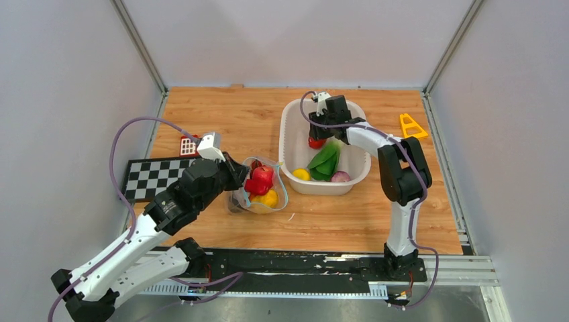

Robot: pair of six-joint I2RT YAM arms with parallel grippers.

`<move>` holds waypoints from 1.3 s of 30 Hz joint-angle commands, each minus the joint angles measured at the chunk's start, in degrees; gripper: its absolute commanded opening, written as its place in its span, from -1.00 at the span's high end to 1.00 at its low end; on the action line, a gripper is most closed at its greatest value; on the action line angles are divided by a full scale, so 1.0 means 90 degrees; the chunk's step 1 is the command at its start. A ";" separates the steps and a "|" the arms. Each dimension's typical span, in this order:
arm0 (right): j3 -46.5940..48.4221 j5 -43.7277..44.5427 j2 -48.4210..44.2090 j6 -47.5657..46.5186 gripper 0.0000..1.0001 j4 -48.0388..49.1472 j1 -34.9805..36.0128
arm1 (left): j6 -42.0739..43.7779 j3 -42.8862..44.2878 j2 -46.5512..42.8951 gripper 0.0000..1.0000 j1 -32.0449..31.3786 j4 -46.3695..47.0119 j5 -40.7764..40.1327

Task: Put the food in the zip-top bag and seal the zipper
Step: Pick up the fake fruit from the bin.

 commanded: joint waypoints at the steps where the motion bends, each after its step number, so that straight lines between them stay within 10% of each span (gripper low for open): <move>1: -0.0390 -0.1172 -0.0477 -0.1436 0.25 -0.0601 0.0159 | 0.0080 0.0070 0.0059 0.96 -0.0001 0.0411 0.0083; 11: 0.0455 -0.1099 -0.1090 0.0500 -0.45 -0.1203 0.0143 | 0.0046 0.0055 0.0058 0.97 -0.0001 0.0417 0.0049; 18: 0.0393 0.0341 -0.1057 0.1356 -0.46 -0.2104 0.0153 | 0.0044 0.0009 -0.0062 0.96 -0.0001 0.0315 -0.0076; 24: -0.0334 -0.0550 -0.1089 0.2685 -0.34 -0.1325 0.0282 | 0.0074 0.0085 0.0110 0.97 -0.0001 0.0404 0.0023; 39: 0.0136 0.0587 -0.0215 0.2320 -0.43 -0.1644 0.0272 | 0.0040 0.0128 -0.0013 0.97 -0.0001 0.0243 -0.0006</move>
